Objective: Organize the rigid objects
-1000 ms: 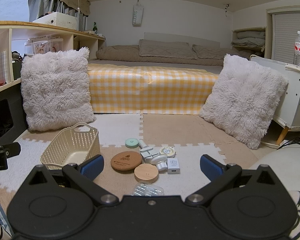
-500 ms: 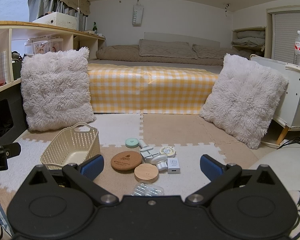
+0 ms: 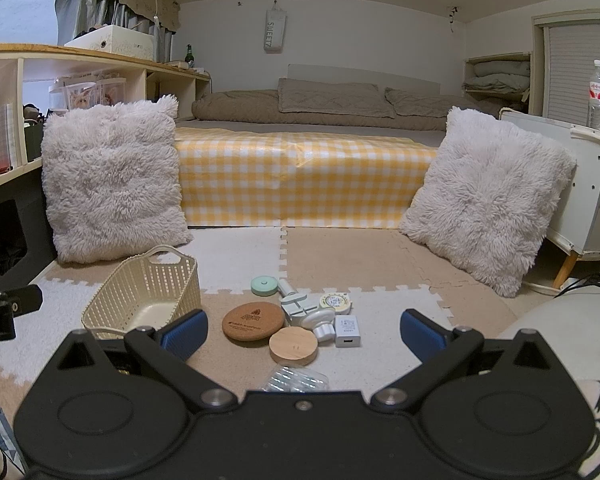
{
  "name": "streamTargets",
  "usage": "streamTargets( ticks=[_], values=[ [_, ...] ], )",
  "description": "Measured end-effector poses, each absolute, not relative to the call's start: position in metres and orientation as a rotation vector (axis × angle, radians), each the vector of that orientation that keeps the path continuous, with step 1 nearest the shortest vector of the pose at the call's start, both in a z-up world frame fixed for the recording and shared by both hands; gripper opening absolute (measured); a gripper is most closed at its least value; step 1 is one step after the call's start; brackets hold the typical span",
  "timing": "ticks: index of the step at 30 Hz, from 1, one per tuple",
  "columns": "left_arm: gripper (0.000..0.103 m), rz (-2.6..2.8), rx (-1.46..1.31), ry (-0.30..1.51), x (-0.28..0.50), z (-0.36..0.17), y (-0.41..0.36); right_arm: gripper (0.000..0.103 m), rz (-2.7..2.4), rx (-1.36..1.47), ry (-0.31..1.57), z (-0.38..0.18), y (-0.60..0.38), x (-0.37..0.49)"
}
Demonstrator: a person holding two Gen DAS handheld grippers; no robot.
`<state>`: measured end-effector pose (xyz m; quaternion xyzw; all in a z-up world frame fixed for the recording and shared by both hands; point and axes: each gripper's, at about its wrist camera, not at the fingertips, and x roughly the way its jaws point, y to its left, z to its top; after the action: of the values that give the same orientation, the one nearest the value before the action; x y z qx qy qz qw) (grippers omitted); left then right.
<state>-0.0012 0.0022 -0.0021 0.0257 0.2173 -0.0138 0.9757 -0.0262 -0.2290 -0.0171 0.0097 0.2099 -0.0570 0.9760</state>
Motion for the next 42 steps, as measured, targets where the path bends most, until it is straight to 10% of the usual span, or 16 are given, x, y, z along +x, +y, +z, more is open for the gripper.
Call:
streamTargets(
  ticks=[36,42],
  values=[
    [0.103,-0.013,-0.052,0.581,0.143,0.027,0.038,0.103,0.04,0.008,0.395,0.006,-0.258,0.072],
    [0.075,-0.038,-0.107,0.703,0.162,-0.005,0.049,0.103,0.147,0.039,0.488,-0.017,-0.268,0.125]
  ],
)
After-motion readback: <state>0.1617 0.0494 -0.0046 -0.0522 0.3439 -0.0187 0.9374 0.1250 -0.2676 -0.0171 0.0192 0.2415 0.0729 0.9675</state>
